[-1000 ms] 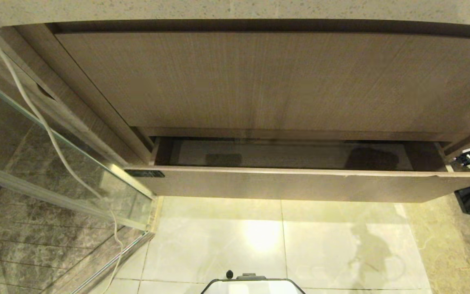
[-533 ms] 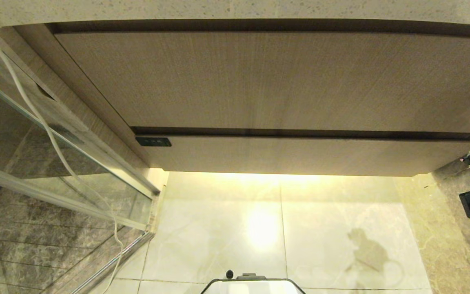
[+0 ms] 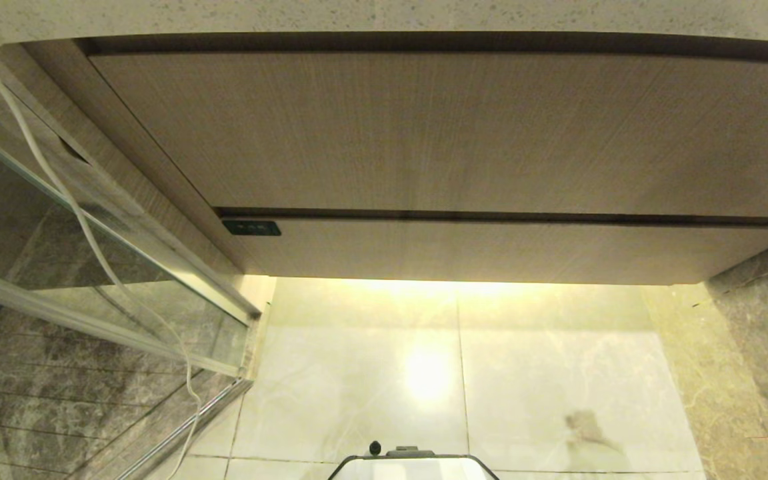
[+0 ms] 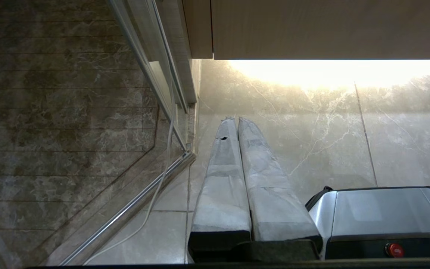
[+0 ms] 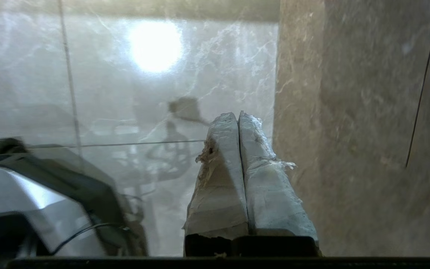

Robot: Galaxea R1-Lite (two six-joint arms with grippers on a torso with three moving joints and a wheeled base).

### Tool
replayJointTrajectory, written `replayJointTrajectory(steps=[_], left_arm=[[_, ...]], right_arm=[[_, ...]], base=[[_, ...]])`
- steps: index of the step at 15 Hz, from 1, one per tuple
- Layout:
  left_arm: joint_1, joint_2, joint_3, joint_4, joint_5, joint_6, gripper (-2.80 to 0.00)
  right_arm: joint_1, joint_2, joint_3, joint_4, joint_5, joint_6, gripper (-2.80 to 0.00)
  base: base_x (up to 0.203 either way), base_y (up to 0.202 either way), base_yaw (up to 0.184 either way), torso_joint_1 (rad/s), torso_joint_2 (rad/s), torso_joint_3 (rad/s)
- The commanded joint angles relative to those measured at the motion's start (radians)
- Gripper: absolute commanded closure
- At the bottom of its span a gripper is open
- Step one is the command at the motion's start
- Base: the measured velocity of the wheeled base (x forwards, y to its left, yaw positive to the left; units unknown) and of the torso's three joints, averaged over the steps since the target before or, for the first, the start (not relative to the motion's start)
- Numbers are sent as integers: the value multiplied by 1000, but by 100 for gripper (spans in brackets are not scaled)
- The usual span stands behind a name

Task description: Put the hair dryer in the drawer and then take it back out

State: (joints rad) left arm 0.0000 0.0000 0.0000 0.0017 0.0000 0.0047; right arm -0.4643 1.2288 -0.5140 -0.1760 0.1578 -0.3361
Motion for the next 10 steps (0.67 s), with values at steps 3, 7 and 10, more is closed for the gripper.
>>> replayJointTrajectory(steps=[3, 7, 10], left_arm=[[0, 0, 2, 0, 0, 0, 0], [0, 0, 2, 0, 0, 0, 0], [0, 0, 2, 0, 0, 0, 0]], right_arm=[[126, -402, 138, 103, -17, 101, 0], [393, -715, 329, 124, -150, 260, 0], [482, -925, 411, 188, -199, 322, 0]], base=[[0, 0, 0, 0, 0, 0], [0, 0, 0, 0, 0, 0], [0, 0, 0, 0, 0, 0]])
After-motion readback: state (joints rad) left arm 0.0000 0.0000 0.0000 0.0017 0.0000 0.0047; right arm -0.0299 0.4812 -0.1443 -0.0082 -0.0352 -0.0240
